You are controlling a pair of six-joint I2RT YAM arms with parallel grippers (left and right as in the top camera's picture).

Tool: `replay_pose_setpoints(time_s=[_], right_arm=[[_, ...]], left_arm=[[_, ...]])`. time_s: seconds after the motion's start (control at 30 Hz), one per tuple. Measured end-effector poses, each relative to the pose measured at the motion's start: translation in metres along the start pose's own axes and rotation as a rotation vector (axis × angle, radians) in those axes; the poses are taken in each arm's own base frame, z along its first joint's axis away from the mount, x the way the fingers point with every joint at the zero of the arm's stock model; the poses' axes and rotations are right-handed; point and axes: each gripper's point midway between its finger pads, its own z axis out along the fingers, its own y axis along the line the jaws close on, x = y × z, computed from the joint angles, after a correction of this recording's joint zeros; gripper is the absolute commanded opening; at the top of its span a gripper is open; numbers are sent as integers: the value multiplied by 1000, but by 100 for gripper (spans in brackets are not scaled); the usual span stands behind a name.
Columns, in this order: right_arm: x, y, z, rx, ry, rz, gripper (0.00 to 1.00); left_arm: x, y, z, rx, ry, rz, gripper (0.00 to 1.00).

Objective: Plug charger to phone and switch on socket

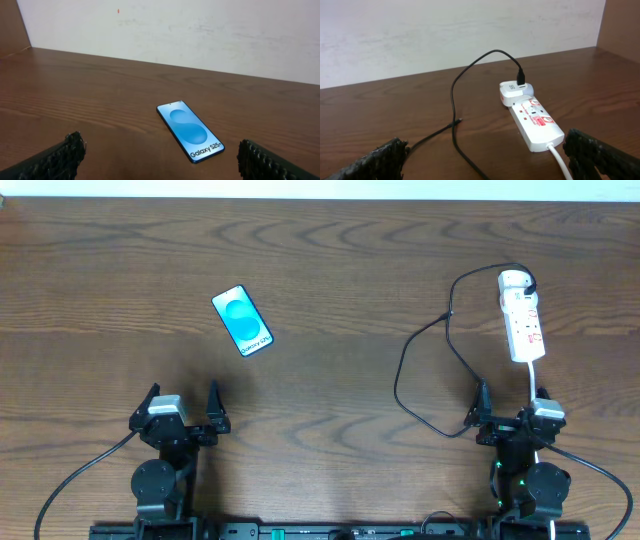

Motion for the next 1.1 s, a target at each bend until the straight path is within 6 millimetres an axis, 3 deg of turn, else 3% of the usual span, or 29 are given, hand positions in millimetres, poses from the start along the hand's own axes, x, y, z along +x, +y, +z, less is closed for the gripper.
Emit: replay_pose_setpoints(time_s=[0.17,1.1], right_arm=[[0,0,0,0,0,0,99],[0,0,0,0,0,0,99]], left_arm=[[-2,18,-1,-74,-9,-8,100],[-2,18,-1,-74,-9,-8,100]])
